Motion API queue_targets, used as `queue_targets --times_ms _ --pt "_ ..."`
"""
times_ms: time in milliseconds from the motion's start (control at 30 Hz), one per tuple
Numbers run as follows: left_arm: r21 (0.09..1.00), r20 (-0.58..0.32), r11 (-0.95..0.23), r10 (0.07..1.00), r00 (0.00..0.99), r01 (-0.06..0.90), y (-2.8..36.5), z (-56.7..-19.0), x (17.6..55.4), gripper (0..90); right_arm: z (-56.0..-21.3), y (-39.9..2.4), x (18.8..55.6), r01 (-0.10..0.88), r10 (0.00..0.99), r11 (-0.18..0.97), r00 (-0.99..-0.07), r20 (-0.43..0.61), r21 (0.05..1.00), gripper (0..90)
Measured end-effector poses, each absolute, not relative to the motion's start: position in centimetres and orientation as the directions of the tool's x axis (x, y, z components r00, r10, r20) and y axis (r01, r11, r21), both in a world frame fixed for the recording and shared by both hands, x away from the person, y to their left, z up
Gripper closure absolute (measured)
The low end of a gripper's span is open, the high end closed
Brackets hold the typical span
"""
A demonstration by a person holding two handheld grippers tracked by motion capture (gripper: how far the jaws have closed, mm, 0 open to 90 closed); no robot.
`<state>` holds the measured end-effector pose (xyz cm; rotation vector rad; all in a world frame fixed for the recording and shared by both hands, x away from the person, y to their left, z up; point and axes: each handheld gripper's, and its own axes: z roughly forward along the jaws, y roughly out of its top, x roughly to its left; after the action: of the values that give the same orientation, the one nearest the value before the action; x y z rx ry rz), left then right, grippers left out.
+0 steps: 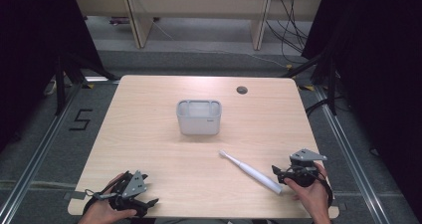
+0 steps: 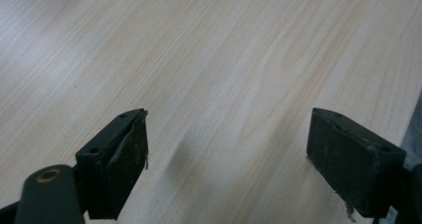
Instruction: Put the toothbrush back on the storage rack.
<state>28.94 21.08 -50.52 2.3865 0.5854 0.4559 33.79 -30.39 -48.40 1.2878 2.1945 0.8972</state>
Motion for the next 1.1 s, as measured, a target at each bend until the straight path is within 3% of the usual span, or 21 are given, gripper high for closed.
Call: queue_targets --times_ms 500,1100 --pt "0.650 0.173 -0.701 0.512 0.841 0.293 21.1 -50.5 28.9 16.3 -47.7 -29.7 34.1 0.611 0.872 0.392 -0.485 -0.067 0.688 28.2" --pt "0.652 0.170 -0.697 0.517 0.839 0.298 21.1 -50.5 28.9 16.3 -45.8 -28.3 34.5 0.602 0.820 0.484 -0.565 -0.089 0.635 34.2"
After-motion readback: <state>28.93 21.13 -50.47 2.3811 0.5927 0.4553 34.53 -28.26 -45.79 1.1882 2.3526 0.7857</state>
